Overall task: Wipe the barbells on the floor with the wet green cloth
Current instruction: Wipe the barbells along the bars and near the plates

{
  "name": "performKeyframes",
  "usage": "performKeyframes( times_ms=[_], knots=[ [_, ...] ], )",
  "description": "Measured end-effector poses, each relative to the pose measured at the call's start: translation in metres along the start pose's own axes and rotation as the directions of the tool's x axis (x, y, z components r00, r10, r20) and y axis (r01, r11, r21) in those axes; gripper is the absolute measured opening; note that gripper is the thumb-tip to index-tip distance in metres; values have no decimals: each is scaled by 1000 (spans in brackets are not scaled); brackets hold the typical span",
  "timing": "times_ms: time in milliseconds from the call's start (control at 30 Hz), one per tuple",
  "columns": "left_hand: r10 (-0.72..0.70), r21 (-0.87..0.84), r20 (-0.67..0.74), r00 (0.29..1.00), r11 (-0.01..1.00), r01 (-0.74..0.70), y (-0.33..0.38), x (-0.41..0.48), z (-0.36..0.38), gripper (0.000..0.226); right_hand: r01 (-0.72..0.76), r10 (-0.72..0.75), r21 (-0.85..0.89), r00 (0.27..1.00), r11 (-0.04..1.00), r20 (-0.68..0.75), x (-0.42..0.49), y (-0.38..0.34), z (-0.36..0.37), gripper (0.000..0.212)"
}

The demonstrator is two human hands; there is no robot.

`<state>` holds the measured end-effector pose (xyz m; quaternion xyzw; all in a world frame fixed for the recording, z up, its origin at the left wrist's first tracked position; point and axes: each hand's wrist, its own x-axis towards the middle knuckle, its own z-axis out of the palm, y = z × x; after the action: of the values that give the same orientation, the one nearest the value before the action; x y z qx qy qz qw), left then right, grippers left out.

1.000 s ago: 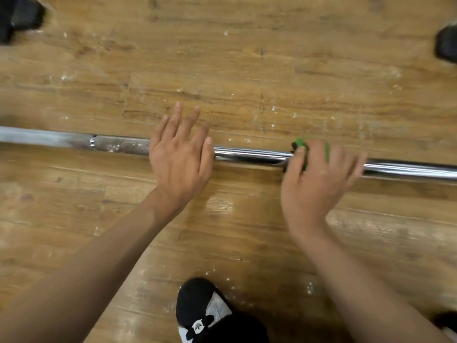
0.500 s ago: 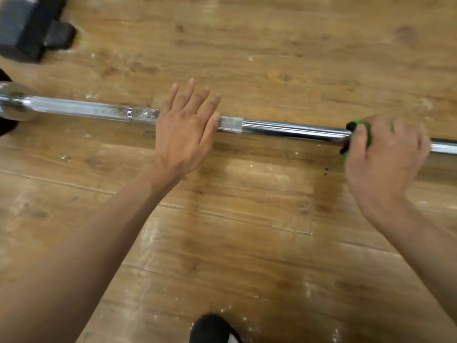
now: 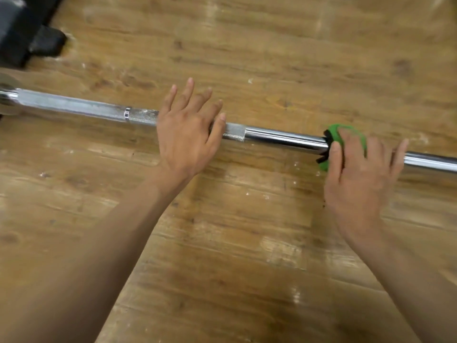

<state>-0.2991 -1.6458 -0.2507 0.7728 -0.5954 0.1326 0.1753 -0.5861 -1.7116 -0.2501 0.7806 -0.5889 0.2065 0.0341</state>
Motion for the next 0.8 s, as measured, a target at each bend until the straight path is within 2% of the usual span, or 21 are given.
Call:
performKeyframes(
  times_ms=[67, 167, 233, 300, 367, 433, 500, 600, 633, 733, 800],
  knots=[
    [-42, 10, -8, 999, 999, 42, 3, 3, 2, 46, -49, 50, 39, 999, 998, -21, -1, -28, 7, 37],
    [-47, 18, 12, 999, 999, 47, 2, 6, 5, 48, 135, -134, 125, 991, 983, -14, -7, -103, 25, 34],
    [-31, 33, 12, 999, 999, 31, -2, 9, 5, 50, 191, -192, 176, 981, 966, -14, -5, -141, 35, 33],
    [-12, 33, 3, 1000, 999, 12, -5, 12, 7, 50, 238, -239, 171, 971, 956, -11, 1, -140, 36, 33],
    [-5, 26, -19, 1000, 1000, 5, -6, 12, 8, 47, 298, -301, 130, 954, 946, 5, 2, -106, 29, 36],
    [-12, 6, -36, 999, 1000, 12, -6, 14, 11, 45, 251, -251, 79, 968, 965, -17, 10, -59, 21, 36],
    [-17, -5, -47, 999, 1000, 17, -6, 18, 14, 44, 119, -118, 45, 993, 992, -19, 21, -29, 13, 35],
    [-28, -6, -55, 998, 1000, 28, -4, 22, 17, 42, -67, 66, 37, 998, 997, 20, 31, -48, 12, 33],
    [-33, -8, -58, 998, 999, 32, -4, 22, 18, 42, -62, 60, 53, 998, 997, 32, 34, -68, 14, 32],
    [-25, -15, -62, 998, 1000, 24, -4, 21, 18, 44, 89, -101, 153, 993, 984, 68, 31, -134, 24, 32],
    [-14, -8, -52, 999, 1000, 14, -5, 19, 17, 47, 153, -170, 184, 982, 971, 83, 29, -149, 24, 32]
  ],
)
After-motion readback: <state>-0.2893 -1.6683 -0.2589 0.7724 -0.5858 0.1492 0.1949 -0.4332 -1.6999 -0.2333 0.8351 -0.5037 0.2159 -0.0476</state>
